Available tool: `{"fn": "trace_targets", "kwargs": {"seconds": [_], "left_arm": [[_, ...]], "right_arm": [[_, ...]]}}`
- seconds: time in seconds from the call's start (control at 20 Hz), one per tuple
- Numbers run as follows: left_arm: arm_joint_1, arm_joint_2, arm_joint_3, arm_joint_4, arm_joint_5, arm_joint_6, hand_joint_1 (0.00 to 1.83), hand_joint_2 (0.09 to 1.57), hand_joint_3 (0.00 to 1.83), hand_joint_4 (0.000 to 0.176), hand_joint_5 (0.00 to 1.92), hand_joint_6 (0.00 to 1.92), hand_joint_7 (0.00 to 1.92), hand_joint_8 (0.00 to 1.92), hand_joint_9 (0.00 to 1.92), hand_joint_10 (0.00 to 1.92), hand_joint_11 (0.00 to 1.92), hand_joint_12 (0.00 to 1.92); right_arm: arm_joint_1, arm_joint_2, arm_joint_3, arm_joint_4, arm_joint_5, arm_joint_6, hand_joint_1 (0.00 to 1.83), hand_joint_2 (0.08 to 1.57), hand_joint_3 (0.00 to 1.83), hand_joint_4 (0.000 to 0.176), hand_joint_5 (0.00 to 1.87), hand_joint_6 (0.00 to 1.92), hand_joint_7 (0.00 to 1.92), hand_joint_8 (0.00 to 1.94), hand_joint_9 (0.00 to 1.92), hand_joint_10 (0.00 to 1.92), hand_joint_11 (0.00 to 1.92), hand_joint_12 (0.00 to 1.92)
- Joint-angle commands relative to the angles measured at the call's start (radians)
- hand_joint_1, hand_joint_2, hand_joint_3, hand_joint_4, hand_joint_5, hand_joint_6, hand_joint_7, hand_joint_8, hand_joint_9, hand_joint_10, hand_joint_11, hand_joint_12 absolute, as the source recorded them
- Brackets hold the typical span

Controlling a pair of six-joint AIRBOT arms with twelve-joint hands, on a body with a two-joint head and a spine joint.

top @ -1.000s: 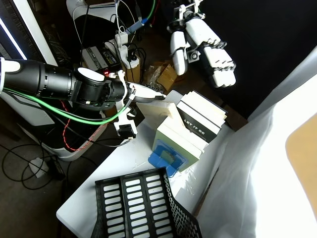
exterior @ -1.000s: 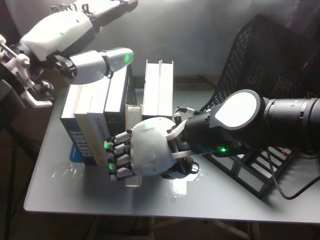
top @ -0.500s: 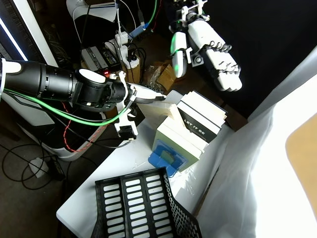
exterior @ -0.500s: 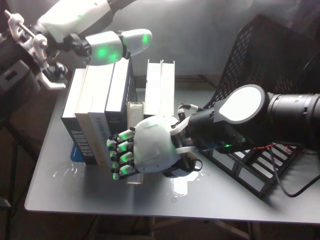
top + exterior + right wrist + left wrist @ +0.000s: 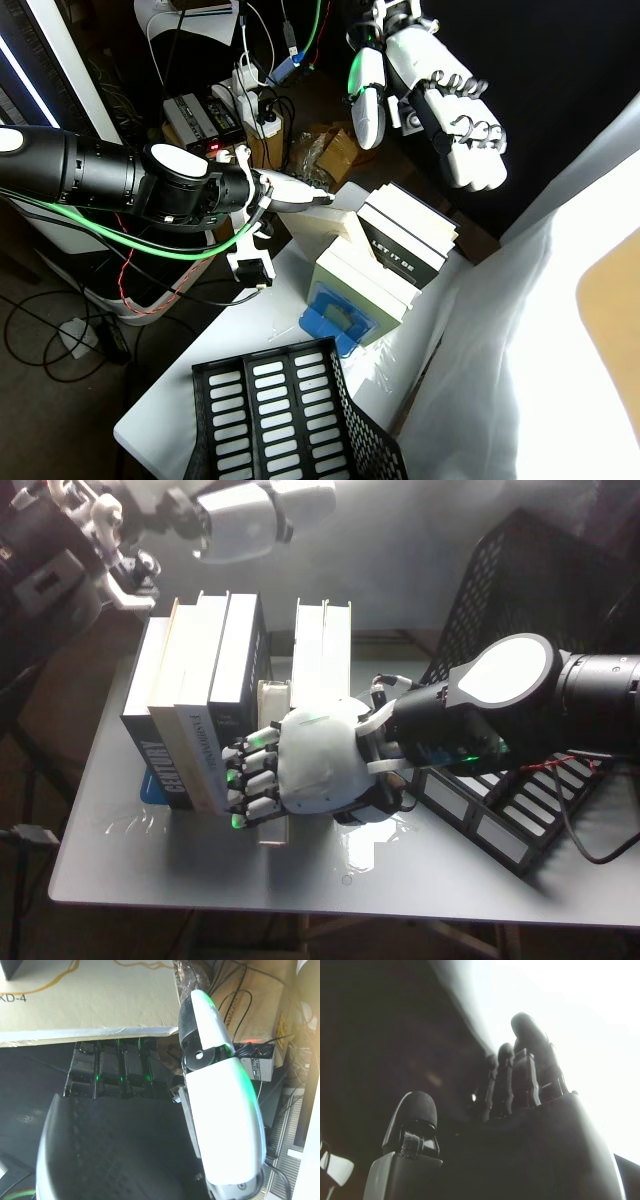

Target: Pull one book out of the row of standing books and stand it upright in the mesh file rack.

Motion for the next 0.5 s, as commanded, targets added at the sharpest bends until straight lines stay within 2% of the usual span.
{"fn": "trace_targets", "kwargs": {"seconds": [0.0, 0.45], "left_arm": [[-0.018, 0.004, 0.005, -0.037, -0.097, -0.004, 0.0, 1.57, 0.03, 0.0, 0.0, 0.46, 0.0, 0.8, 0.0, 1.12, 0.0, 1.92], [-0.075, -0.011, 0.03, -0.009, -0.082, -0.008, 0.0, 1.57, 0.03, 0.0, 0.0, 0.46, 0.0, 0.8, 0.0, 1.13, 0.0, 1.92]], "right_arm": [[0.007, 0.012, 0.012, 0.015, -0.033, -0.007, 1.13, 1.22, 0.0, 0.0, 0.16, 0.12, 0.16, 0.0, 0.0, 0.22, 0.0, 0.0], [0.013, 0.016, 0.027, 0.05, -0.004, -0.013, 1.13, 1.22, 0.0, 0.0, 0.16, 0.12, 0.16, 0.0, 0.0, 0.22, 0.0, 0.0]]}}
